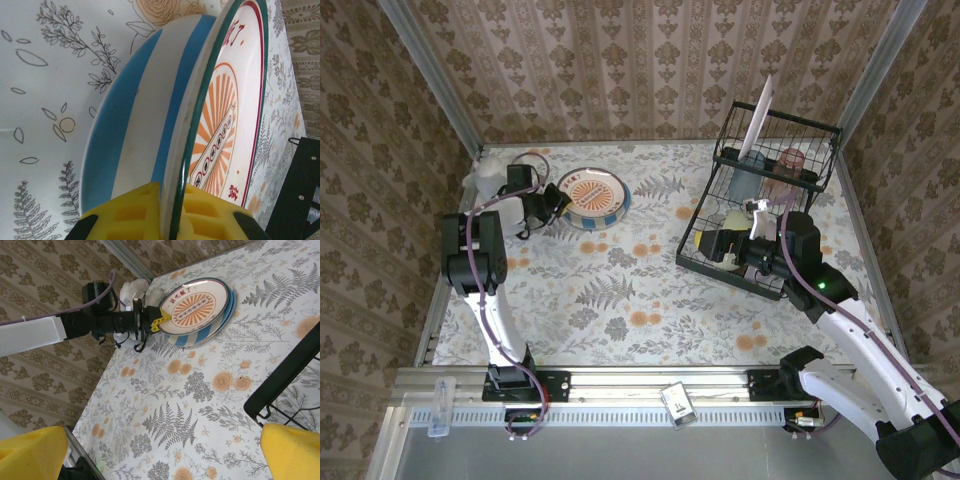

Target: Unload the mixed dishes from the dish rack

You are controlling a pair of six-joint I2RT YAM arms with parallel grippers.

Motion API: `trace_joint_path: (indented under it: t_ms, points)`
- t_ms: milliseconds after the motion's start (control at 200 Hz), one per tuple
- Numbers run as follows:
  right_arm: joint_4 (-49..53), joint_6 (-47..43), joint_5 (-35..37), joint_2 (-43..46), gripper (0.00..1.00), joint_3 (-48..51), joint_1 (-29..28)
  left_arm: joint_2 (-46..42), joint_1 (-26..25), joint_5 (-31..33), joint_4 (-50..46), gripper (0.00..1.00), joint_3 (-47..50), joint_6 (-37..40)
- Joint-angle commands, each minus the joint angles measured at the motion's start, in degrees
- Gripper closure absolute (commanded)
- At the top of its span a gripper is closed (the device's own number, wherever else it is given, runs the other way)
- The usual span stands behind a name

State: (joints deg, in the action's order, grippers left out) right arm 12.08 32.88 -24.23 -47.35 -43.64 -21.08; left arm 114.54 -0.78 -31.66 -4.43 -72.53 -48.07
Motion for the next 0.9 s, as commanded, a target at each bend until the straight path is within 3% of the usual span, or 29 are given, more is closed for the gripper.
trace_joint_path:
  t_ms: [0,740,835,895]
  points:
    - [1.08,-1.5,1.11,0.79,0.0,0.13,-0.36,1.03,-0.11,-0.19,0.21,0.93,-2.08,1.34]
    - [0.92,-1.41,2.34,1.35,0.0,0.07,-0.36,-1.78,-1.81,2.66,-9.59,0.47,-4.01,8.55]
    - [0.93,-1.45,2.43,1.43,0.0,0.11,-0.44,-1.89,-2.17,3.44,-12.48,0.37,-5.53,10.2]
    - [1.21,-1.59,2.56,1.47,0.0,0.09,-0.38,-1.95,-2.31,3.95,-14.33,0.19,-6.4,10.91]
